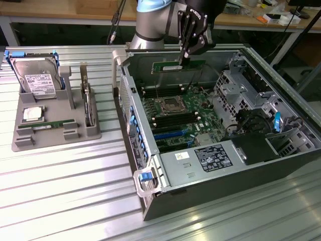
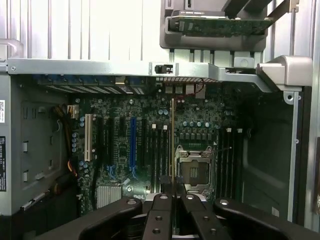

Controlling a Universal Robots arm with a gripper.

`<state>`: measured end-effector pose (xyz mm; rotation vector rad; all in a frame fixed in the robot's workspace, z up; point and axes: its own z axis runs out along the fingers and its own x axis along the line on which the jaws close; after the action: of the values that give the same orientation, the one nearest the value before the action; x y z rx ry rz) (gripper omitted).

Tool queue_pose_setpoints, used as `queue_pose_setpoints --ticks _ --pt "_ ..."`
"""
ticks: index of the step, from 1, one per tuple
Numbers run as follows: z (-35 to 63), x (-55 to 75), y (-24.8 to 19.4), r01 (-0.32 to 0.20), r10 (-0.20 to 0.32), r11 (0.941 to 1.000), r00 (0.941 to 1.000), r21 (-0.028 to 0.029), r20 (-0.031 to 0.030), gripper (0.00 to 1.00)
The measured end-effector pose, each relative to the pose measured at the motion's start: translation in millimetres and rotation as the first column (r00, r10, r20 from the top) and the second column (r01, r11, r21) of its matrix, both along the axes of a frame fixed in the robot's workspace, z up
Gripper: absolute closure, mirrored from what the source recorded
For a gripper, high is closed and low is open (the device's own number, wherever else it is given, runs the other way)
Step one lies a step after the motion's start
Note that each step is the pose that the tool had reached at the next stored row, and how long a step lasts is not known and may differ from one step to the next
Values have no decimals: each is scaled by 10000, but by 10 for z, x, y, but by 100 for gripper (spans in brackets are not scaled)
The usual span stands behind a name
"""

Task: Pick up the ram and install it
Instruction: 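Pick up the ram and move it above insertion slot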

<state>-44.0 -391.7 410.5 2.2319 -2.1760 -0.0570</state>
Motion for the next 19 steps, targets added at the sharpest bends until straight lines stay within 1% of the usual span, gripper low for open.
queue_pose_setpoints --ticks 7,8,14,19 --pt "0 187 0 0 0 10000 10000 0 -1 88" --pt "0 232 0 0 0 10000 10000 0 0 88" --pt "0 370 0 -1 1 10000 10000 -1 0 88" --pt "0 519 0 -4 4 10000 10000 -1 0 88"
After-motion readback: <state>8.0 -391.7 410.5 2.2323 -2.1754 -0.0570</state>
